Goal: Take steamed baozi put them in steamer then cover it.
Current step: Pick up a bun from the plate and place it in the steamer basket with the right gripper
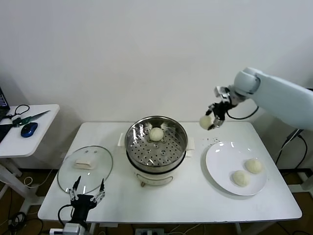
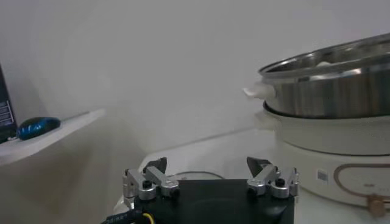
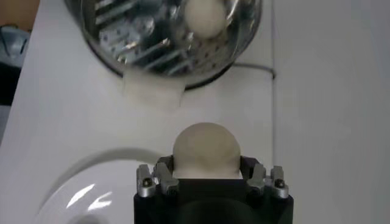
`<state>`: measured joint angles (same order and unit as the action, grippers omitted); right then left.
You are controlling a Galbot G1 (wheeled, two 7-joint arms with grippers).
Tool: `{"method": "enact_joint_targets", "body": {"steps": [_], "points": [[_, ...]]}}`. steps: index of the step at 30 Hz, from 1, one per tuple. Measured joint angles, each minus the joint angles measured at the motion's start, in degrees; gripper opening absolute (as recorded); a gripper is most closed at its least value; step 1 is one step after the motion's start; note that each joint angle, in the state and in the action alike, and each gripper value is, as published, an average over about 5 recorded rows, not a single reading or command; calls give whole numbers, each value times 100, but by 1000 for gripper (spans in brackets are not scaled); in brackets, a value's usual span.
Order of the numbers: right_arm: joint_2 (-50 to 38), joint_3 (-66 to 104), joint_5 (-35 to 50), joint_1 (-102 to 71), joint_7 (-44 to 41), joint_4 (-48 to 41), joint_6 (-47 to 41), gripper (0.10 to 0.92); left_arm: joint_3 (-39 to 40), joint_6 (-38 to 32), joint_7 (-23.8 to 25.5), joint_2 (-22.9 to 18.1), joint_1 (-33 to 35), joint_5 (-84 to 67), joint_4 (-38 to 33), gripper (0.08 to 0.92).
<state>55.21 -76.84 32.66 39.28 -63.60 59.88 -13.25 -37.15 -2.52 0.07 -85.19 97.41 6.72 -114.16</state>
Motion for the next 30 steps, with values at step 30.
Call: {"method": "enact_joint_targets", "body": {"steps": [30], "points": [[2822, -1071, 1183, -408, 814, -537, -580, 695, -11, 16, 86, -95, 6, 24, -220, 823]]}}
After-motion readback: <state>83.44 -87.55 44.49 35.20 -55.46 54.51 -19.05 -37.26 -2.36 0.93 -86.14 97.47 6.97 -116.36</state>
